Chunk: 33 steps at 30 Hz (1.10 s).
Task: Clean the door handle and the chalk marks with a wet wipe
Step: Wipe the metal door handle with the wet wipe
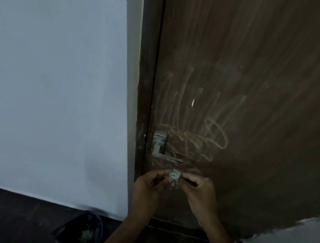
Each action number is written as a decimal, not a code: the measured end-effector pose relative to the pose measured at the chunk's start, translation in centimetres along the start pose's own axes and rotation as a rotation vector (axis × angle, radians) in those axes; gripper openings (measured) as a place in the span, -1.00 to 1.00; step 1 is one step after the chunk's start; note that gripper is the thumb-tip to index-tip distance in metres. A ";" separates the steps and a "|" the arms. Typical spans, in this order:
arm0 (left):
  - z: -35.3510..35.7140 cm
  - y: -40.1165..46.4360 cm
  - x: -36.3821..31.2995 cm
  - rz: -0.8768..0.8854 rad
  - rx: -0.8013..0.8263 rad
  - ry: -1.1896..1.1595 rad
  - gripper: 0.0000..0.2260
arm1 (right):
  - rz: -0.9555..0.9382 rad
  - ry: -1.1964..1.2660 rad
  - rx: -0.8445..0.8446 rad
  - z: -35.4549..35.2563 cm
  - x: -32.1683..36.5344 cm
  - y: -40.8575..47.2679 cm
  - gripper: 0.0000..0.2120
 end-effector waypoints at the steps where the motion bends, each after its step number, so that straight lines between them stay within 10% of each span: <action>1: -0.3 0.5 0.3 -0.017 -0.024 -0.027 -0.84 | 0.010 0.012 -0.004 0.6 -0.1 0.1 -0.82; 13: -1.1 4.8 1.2 0.125 -0.294 0.110 -0.85 | 0.198 0.040 0.038 6.0 -1.5 4.9 -0.73; 23: -1.6 7.8 1.9 0.210 -0.537 0.269 -0.85 | -0.484 -0.673 -0.026 8.6 0.8 7.1 -0.71; 33: -0.8 7.9 2.5 0.217 -0.529 0.300 -0.83 | -0.771 -0.786 -0.059 9.9 0.2 7.1 -0.76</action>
Point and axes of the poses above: each hand's wrist, its own y-axis towards the middle knuckle, its own z-axis out of the palm, x = y × z, the point moved 3 cm from there along y, towards the middle knuckle, and after that the axes turned 15 degrees about -x, right-handed, at the moved point
